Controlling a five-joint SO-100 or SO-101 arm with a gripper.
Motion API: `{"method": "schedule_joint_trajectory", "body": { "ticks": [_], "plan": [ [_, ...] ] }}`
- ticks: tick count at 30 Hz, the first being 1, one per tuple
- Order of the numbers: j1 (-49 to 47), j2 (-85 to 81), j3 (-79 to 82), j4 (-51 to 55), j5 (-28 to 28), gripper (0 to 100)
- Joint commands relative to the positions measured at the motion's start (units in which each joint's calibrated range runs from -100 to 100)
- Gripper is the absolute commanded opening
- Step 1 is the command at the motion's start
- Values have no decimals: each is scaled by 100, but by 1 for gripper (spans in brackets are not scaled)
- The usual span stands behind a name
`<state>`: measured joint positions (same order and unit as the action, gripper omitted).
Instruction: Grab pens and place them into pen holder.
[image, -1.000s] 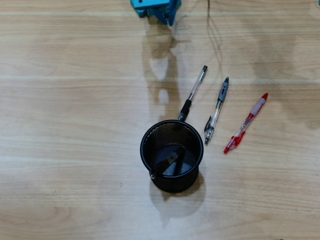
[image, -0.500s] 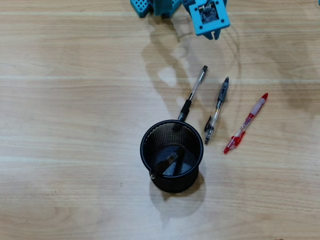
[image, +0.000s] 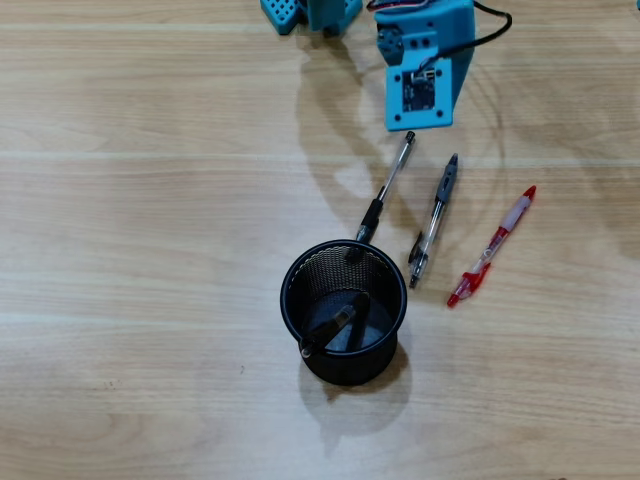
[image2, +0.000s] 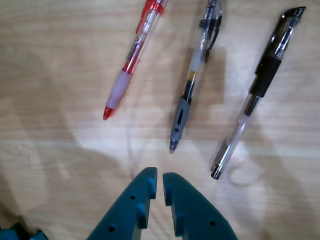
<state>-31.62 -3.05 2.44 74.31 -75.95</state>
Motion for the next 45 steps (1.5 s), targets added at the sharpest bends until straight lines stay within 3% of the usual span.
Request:
{"method": "schedule_joint_trajectory", "body": {
  "ticks": [1,17,24,45],
  "plan": [
    [298,604,-672,-31,-23,2],
    [1242,1620,-988,-22,-28,3],
    [1233,1889,-997,-91,-23,23],
    [1115,3653,-1763,-100,-48,22]
  ]
}}
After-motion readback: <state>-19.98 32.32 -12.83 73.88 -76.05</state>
